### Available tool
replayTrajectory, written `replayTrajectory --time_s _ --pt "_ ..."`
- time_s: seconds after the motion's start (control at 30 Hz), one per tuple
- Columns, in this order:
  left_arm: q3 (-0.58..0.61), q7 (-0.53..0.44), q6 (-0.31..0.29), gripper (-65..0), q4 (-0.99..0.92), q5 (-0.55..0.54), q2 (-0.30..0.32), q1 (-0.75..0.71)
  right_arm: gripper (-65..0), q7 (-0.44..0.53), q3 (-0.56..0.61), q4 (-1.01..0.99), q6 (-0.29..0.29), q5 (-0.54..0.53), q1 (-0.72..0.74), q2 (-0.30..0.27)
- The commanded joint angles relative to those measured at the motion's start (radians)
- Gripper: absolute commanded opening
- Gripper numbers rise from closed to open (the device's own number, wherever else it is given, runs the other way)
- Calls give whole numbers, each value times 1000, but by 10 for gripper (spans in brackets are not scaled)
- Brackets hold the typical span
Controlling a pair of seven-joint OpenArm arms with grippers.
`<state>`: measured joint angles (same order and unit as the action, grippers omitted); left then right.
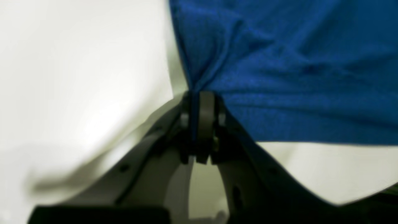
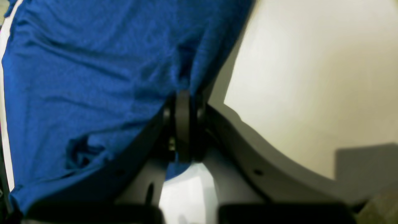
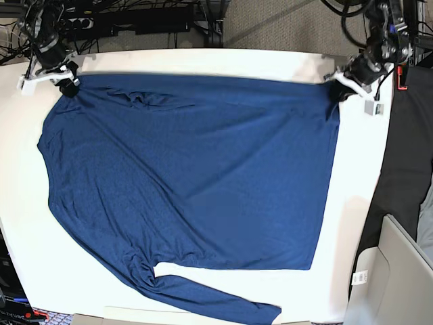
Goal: Fold the T-shirt properly
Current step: 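Lift the shoulder edge with both grippers and stretch it taut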
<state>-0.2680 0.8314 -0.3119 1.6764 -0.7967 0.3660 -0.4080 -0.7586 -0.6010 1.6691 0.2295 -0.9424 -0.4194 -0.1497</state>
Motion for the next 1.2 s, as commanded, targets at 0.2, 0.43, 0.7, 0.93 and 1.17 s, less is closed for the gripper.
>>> replayTrajectory --time_s 0.2,0.43,0.7,0.93,1.17 --pt "-4 -7 -2 -649 163 0 32 -160 -648 11 -7 19 5 -112 -78 -64" --pt "-72 -7 -2 -649 276 -2 44 -266 -648 11 -55 36 124 -181 -146 -95" --pt "-110 -7 -2 -649 337 -2 41 -167 -648 11 -86 64 164 -188 -37 -110" --pt "-101 2 -2 -649 325 -2 23 16 -648 11 -75 -13 164 -119 150 -110" --pt "-103 116 -2 -649 210 6 -51 242 -648 11 -13 -198 164 -83 356 -112"
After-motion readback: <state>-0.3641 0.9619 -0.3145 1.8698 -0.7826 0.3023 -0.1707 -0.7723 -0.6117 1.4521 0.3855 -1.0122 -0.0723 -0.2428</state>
